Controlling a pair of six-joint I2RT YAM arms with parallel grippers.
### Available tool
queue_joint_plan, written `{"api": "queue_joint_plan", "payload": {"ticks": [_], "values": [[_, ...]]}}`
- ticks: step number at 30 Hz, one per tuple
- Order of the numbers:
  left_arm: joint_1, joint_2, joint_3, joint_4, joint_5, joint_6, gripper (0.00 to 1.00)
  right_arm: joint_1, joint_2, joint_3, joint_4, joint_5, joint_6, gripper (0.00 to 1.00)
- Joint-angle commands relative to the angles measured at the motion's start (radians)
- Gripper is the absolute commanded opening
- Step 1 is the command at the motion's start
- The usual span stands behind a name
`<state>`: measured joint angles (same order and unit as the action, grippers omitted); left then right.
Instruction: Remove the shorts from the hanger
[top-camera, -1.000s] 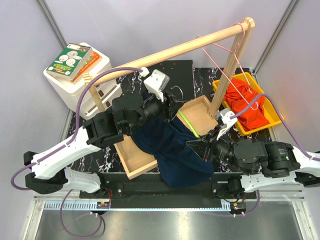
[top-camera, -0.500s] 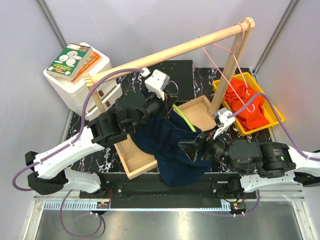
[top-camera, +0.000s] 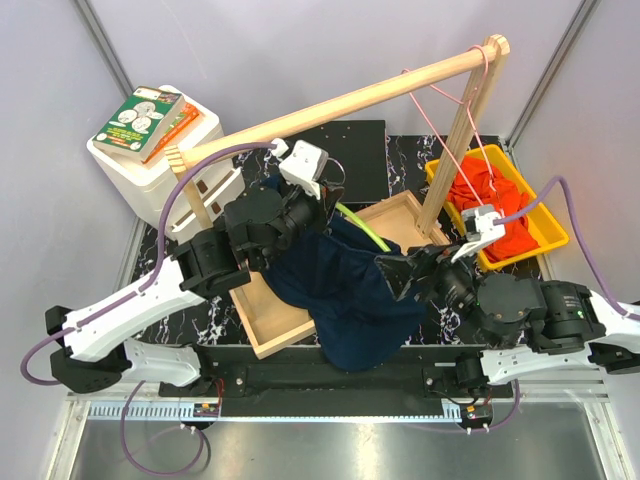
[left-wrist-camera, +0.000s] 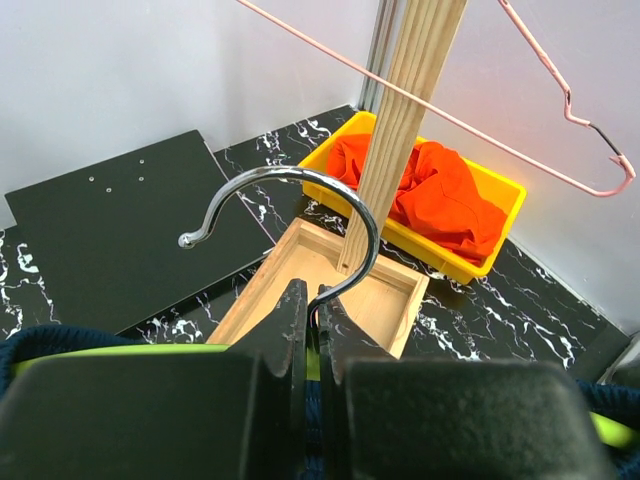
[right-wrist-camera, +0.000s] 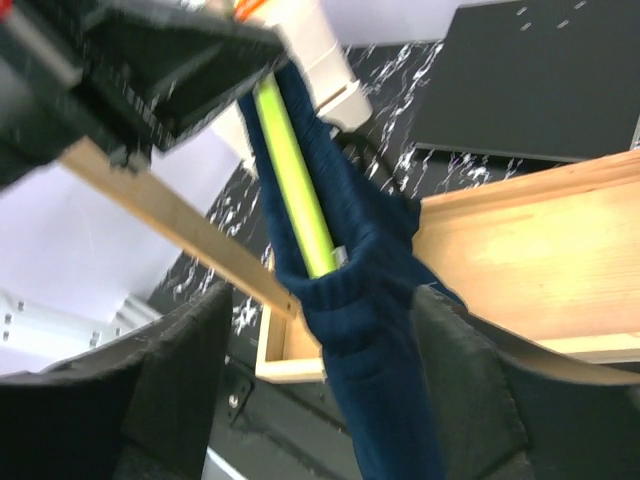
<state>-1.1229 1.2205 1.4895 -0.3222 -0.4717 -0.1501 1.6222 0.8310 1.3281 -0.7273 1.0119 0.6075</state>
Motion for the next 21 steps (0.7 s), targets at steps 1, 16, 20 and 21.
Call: {"api": "queue_joint_plan", "payload": {"ticks": [1, 16, 20, 21], "values": [[0.002, -0.065, -0.018, 0.153, -0.004, -0.012, 0.00, 0.005, -0.016, 0.033, 0.074, 0.129, 0.015, 0.72], [0.003, -0.108, -0.032, 0.169, 0.016, -0.042, 0.00, 0.004, 0.031, 0.019, 0.147, 0.077, -0.049, 0.38], [0.003, -0.116, -0.038, 0.166, 0.008, -0.046, 0.00, 0.004, 0.034, 0.013, 0.160, 0.074, -0.061, 0.27], [0.003, -0.118, -0.037, 0.167, 0.007, -0.048, 0.00, 0.004, 0.033, 0.011, 0.163, 0.070, -0.066, 0.25]]}}
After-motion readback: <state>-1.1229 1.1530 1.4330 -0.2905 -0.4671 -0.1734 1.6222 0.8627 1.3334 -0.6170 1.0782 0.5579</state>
